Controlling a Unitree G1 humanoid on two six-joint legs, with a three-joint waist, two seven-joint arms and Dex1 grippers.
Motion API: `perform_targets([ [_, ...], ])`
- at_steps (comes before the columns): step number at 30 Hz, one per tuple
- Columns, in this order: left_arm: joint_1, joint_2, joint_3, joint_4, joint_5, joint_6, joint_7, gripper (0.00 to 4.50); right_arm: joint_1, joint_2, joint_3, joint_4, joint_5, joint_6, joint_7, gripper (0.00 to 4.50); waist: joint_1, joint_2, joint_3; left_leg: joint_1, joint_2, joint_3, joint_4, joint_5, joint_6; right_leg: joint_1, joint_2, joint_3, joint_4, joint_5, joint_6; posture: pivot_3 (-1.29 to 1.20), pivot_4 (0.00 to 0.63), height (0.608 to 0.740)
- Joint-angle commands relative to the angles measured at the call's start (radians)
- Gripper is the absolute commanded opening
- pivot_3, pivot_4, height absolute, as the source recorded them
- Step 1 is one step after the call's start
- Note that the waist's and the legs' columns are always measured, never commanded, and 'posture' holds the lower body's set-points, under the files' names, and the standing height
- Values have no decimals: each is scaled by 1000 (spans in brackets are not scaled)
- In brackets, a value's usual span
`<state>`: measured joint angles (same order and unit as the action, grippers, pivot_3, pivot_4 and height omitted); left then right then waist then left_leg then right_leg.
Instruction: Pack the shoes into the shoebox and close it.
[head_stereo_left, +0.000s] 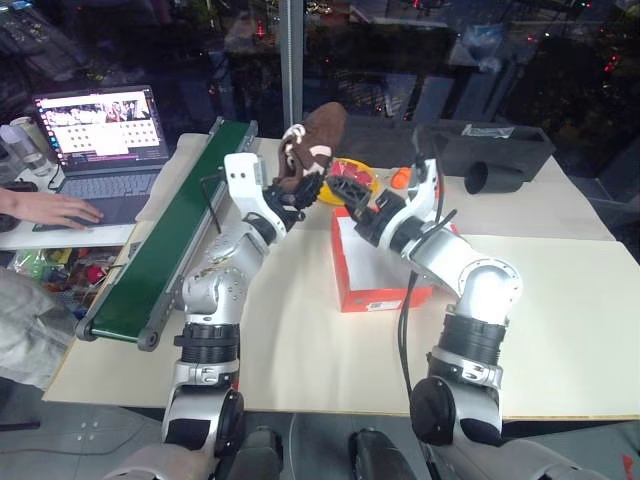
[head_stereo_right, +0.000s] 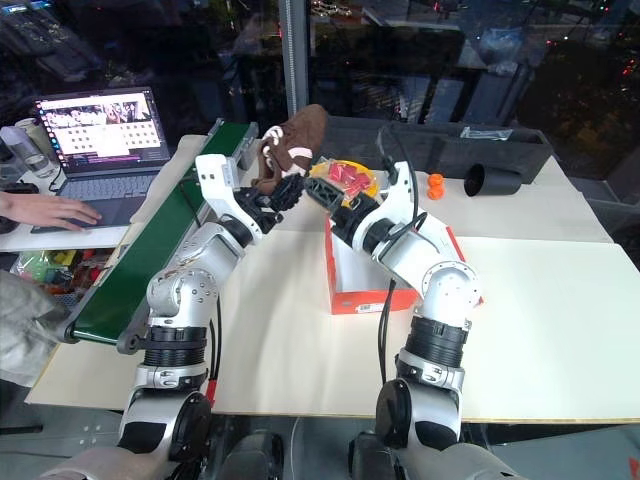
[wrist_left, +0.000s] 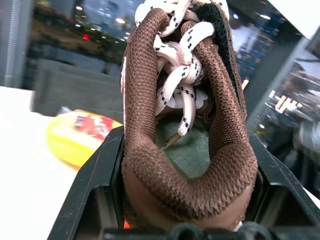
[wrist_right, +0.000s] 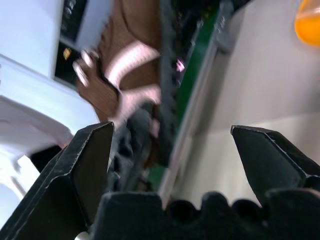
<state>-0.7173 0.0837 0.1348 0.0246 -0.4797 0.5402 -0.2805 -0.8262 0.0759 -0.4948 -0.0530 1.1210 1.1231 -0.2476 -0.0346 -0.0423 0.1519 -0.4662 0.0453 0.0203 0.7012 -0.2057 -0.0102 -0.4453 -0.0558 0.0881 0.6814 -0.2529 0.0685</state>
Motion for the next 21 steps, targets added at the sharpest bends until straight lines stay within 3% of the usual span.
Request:
perform_targets([
  [1, -3, -6, -19, -55, -33, 15, -31, 2311, -18, -4, -25, -20, 95, -29, -60, 4500, -6, 0, 0, 0, 0, 0, 0, 0, 0, 0, 0, 0, 0, 0, 0, 0, 150, 681],
  [9, 32, 9, -55, -96, -66, 73, -83, 2311, -22, -17, -5, -47, 186, -82, -149, 4500, -9, 1, 0, 0, 0, -1, 0, 0, 1, 1, 0, -1, -1, 0, 0, 0, 150, 681],
  [14, 74, 37, -72, -202, -156, 149, -166, 2311, -6, -46, 29, -57, 195, -96, -176, 4500, -10, 2, 1, -1, 0, -2, 0, 0, 1, 0, 0, -1, -1, 0, 0, 0, 150, 681],
  [21, 66, 51, -68, -201, -150, 150, -153, 2311, 34, -76, 60, -65, 210, -115, -185, 4500, -10, 3, 1, 0, -1, -2, 0, 0, 1, 2, 0, -1, -1, 0, 0, 0, 150, 681],
])
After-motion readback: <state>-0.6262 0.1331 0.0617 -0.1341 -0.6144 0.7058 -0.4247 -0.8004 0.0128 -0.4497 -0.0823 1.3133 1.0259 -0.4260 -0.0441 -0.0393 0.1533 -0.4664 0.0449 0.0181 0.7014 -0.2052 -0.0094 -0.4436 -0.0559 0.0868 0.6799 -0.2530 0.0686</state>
